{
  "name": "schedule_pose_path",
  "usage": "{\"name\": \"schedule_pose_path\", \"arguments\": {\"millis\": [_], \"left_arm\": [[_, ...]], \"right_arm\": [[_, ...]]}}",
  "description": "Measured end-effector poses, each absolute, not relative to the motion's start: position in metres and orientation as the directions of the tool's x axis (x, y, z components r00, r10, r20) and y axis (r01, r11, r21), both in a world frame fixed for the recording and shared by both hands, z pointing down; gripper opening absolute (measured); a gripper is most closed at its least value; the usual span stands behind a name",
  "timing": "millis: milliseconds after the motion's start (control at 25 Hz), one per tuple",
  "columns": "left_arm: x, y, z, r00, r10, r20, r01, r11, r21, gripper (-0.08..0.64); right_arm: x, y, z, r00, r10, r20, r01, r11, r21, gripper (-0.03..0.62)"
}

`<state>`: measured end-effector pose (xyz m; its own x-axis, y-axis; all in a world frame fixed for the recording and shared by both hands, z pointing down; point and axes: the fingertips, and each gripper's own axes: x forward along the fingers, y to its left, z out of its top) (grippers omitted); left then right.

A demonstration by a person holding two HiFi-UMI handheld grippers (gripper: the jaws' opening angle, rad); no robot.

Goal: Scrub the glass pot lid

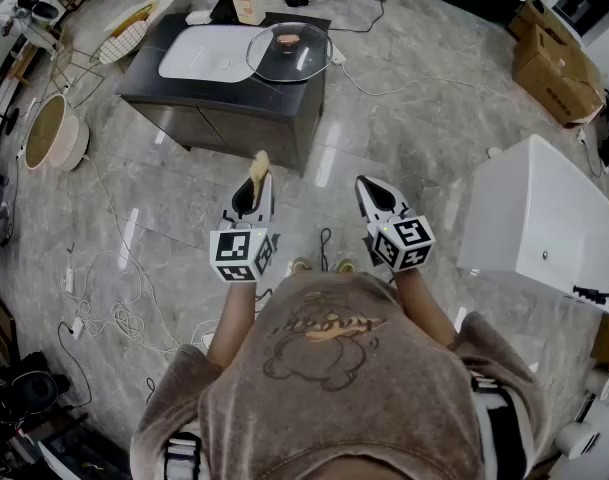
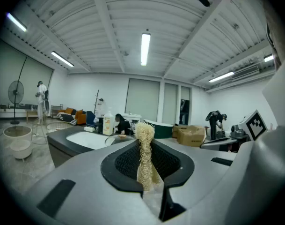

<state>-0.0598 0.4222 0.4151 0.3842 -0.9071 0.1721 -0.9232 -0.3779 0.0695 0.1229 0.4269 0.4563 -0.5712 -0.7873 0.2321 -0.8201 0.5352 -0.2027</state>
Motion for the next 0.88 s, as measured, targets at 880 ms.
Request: {"name": "schedule_pose_path", "arguments": {"millis": [880], "left_arm": [[-0.108, 0.376, 0.423, 0.467, -0.873, 0.144, -0.884, -0.458, 0.093, 0.066]], "right_arm": [[0.086, 0.391, 0.469, -0.495, -0.845, 0.203, -0.865, 0.456, -0.210, 0.000]]}}
